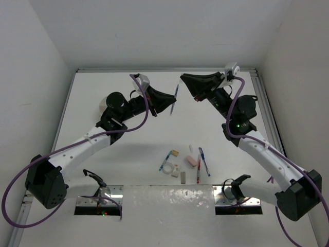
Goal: Sort the stationery into containers
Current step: Close the pen cap on the pen.
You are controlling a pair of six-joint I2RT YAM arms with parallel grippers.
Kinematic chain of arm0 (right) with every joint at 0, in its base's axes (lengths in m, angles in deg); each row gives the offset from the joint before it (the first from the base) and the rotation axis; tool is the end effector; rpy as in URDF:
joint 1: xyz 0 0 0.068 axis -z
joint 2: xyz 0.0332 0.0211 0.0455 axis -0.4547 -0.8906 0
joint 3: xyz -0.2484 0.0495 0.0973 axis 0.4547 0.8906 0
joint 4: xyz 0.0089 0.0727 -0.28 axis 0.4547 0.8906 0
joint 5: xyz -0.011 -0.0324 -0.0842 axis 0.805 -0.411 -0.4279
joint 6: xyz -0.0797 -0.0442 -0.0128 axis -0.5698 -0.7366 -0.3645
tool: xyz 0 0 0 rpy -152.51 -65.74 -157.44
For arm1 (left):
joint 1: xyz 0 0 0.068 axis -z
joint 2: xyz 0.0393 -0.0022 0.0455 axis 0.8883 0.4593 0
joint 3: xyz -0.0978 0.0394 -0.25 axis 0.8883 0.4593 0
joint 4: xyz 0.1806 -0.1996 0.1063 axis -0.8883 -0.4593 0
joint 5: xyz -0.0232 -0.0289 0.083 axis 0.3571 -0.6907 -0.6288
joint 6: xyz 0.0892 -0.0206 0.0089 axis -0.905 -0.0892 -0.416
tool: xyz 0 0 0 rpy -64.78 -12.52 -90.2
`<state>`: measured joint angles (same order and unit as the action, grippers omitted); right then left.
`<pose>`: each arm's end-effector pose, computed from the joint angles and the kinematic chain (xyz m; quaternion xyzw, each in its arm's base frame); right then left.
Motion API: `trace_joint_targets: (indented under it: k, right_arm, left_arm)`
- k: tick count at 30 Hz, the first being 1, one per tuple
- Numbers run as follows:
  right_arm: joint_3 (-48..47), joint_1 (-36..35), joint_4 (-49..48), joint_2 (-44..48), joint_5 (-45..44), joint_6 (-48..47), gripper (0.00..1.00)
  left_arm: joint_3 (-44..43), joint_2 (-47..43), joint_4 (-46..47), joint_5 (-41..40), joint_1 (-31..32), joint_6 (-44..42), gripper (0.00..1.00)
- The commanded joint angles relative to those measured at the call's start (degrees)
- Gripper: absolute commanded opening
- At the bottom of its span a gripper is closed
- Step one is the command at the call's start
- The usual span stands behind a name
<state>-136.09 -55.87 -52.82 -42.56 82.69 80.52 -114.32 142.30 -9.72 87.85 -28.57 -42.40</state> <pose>0.2678 0.1741 0.4211 -0.1213 0.4881 0.4821 0.7174 0.2678 -0.2314 0.3655 0.3001 0.5570 -0.4623 0.6213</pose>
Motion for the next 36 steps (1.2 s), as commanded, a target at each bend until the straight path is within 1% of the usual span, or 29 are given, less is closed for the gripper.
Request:
trace_joint_targets:
  k: [1, 14, 20, 36]
  right_arm:
    - [-1.9, -1.2, -2.3, 1.1, 1.0, -0.6, 0.00]
    - [-1.2, -2.4, -3.3, -0.1, -0.2, -0.4, 0.00]
    - [-1.9, -2.5, -1.7, 0.1, -1.6, -2.6, 0.00]
    - [-0.7, -2.5, -1.4, -0.2, -2.1, -2.4, 0.00]
  left_arm:
    - [-0.4, -1.1, 1.5, 0.7, 0.2, -1.1, 0.00]
    - [-0.5, -1.4, 2.0, 0.7, 0.3, -0.8, 0.00]
    - [-0.5, -1.3, 1.4, 1.0, 0.3, -1.2, 0.00]
    - [-0.7, -1.4, 2.1, 0.7, 0.3, -1.2, 0.00]
